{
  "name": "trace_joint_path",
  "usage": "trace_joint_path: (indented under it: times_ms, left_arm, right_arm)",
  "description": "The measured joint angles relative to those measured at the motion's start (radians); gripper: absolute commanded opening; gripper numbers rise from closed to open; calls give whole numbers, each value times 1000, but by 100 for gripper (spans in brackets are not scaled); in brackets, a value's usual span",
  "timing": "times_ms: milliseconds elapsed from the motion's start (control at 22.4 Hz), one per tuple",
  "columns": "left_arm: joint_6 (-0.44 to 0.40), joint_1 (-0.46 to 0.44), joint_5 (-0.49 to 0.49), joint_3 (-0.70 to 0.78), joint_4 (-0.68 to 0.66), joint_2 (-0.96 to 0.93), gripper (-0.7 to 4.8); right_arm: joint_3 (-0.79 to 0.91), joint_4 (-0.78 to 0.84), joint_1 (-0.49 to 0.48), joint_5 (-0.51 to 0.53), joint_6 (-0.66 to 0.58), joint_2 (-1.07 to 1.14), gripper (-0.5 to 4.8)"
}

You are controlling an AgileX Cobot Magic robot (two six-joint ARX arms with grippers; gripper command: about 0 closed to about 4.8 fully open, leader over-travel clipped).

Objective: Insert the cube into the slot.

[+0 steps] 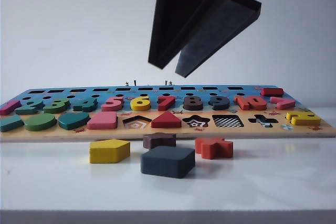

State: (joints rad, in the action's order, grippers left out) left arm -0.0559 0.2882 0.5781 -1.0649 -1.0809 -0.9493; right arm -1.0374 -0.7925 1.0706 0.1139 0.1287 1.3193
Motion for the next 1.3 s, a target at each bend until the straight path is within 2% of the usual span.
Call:
trace_joint_path:
  times_ms: [268,1297]
  left_arm:
    - [0,0,0,0,0,0,17]
    - [0,0,0,0,0,0,17]
  right_arm:
    - [6,35,3,-10,-54,48,325]
    - [19,71,16,-13,-43,180,323]
